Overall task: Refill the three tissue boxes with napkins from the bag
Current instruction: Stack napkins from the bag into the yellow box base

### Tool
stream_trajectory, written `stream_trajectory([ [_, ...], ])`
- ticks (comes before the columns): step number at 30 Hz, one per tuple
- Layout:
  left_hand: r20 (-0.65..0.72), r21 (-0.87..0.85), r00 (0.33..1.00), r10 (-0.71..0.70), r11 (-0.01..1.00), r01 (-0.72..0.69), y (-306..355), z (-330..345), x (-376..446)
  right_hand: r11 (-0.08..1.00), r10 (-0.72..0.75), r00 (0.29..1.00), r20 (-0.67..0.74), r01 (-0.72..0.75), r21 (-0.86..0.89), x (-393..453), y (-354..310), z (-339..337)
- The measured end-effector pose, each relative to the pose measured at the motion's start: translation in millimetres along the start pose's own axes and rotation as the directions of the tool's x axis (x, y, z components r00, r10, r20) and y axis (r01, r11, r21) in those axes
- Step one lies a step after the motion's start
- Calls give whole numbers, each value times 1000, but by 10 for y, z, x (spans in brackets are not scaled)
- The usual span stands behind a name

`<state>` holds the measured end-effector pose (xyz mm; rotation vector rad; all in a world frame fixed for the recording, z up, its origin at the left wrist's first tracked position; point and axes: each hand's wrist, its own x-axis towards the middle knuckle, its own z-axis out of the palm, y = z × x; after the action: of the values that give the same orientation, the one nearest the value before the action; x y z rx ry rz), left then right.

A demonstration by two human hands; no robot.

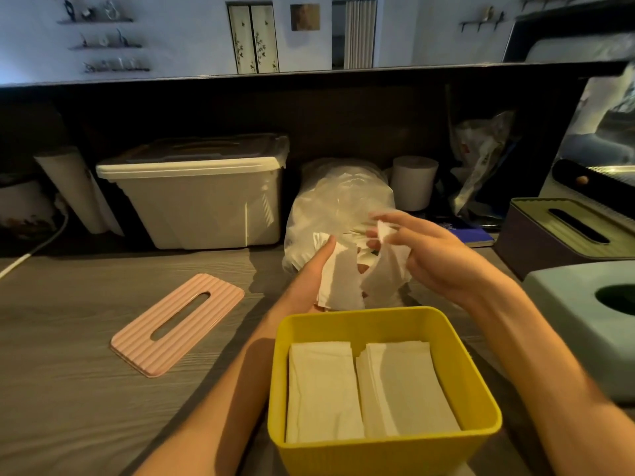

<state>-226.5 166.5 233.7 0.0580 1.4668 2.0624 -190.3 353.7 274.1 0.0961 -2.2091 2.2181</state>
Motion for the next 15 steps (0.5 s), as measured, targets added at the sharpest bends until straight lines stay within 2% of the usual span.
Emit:
stream_trajectory([
  [2,-5,-23,998,57,998,-57,-35,-9,6,991,19,994,107,-4,-136,-40,13,9],
  [5,-46,18,998,36,999,-36,-74,-91,84,988,-31,987,156,54,-145,-52,38,44],
  [7,-36,115,996,84,990,-79,-63,-72,79,989,-64,991,117,78,-122,-21,73,92],
  [12,168,-54,985,32,998,-23,-24,46,10,900,-257,964,-66,213,-380,76,243,140],
  [15,169,-18,986,19,1000,-16,-27,10,22,845,-355,931,-80,283,-453,118,307,137],
])
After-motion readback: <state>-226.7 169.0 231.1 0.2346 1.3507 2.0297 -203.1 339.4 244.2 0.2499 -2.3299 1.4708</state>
